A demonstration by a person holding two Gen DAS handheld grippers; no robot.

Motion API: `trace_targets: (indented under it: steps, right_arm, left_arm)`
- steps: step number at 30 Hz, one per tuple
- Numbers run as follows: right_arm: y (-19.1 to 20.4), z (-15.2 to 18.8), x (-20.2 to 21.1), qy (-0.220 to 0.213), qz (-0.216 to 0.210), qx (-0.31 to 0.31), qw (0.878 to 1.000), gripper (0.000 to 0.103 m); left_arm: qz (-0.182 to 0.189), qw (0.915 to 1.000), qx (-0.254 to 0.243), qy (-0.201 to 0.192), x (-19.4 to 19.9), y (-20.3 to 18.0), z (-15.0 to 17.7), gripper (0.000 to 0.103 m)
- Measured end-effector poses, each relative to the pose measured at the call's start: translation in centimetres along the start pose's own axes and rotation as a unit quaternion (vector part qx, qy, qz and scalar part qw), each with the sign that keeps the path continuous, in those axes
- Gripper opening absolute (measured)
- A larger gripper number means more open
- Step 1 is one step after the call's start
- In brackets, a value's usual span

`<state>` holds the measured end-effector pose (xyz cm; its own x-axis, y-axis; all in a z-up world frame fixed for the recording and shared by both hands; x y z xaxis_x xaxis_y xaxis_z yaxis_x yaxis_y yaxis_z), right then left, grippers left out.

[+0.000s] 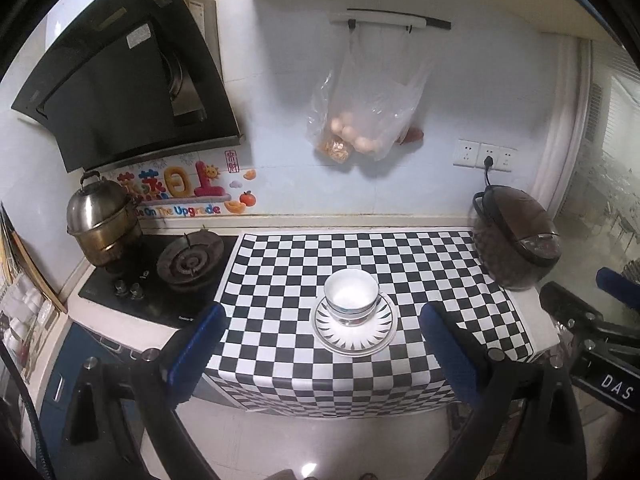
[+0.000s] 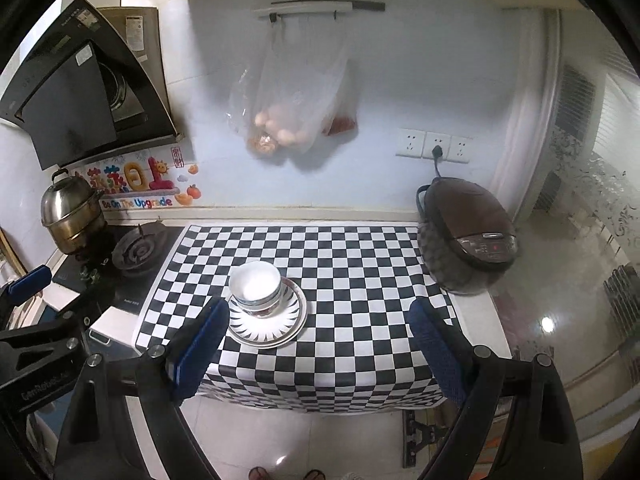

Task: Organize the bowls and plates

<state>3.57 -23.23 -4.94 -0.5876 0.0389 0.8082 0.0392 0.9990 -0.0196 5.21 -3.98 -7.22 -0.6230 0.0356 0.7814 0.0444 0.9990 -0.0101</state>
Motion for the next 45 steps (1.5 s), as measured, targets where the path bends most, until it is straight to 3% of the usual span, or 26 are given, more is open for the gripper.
trace_targets:
  steps: [13, 45]
  right_arm:
    - [1.5, 1.4, 2.3, -0.009, 0.01, -0.016, 1.0, 0.093]
    - [0.9, 2.1, 3.4, -0.015, 0.019, -0.017, 1.0, 0.093]
  left_arm:
    - [0.003, 0.9999, 0.0, -0.013, 1.6, 2.3, 1.1, 0.099]
    - [0.009, 0.9997, 0.007, -0.019, 3.0, 1.8, 1.7, 0.099]
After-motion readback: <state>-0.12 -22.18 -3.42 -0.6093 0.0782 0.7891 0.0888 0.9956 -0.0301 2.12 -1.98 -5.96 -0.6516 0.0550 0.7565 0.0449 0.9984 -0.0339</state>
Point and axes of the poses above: each gripper's, at about its wrist camera, not at the fingertips, and x roughly against the way its jaws point, y to its left, z to its underside, the point moved 6 cm from there along -x, roughly the way its jaws point, and after that the axes turned 15 degrees about y, right-handed, at the moved point
